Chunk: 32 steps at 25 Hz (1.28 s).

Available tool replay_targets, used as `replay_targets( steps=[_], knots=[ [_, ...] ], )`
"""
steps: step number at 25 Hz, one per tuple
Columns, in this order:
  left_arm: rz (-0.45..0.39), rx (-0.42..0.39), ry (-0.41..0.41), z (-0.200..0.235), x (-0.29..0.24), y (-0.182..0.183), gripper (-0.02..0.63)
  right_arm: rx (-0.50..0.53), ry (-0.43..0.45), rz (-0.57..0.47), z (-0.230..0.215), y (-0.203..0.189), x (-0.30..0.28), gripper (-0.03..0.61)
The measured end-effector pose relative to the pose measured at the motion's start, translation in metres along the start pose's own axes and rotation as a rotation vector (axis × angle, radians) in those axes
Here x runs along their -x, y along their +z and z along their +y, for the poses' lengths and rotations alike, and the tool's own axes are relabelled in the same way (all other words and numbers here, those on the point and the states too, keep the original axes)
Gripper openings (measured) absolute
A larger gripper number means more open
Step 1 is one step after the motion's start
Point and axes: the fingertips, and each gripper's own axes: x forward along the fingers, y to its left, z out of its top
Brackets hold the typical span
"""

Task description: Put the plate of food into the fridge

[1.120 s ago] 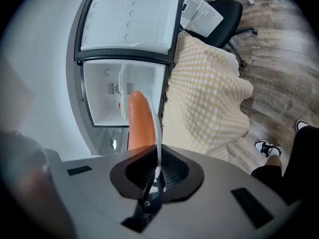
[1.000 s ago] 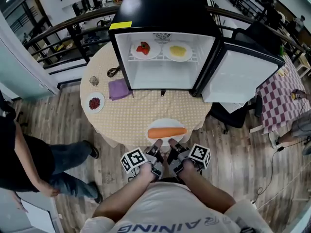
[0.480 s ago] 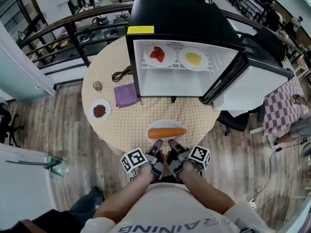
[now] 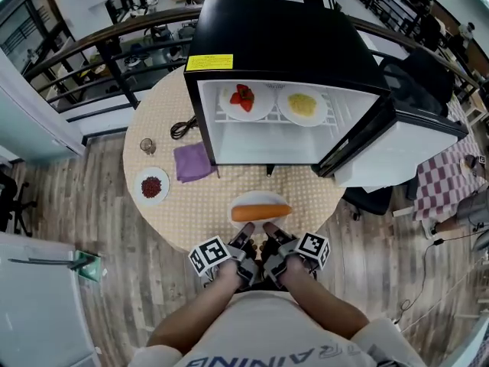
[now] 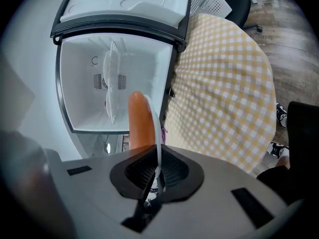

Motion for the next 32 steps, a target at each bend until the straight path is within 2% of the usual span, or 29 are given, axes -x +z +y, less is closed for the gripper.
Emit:
replay_targets(
  steps=[10,17,28,32],
  knots=[
    [-0.070,0.000,0.026,-0.017,-0.063,0.002,0.037,-0.014,0.012,0.074,0.008,0.067,-0.012,0.034],
    [-0.120,0.002,0.054,-0.020,-0.087,0.013,0.037,-0.022,0.017,0.119,0.012,0.092,-0.028,0.034],
    [-0.029,-0.025,0.076,-0.021,-0.115,0.053,0.037,-0.078,0.006,0.015,0.021,0.109,-0.064,0.034],
    [-0.020,-0.034,0.084,-0.020,-0.130,0.070,0.037,-0.069,-0.002,-0.020,0.024,0.122,-0.083,0.034]
  ],
)
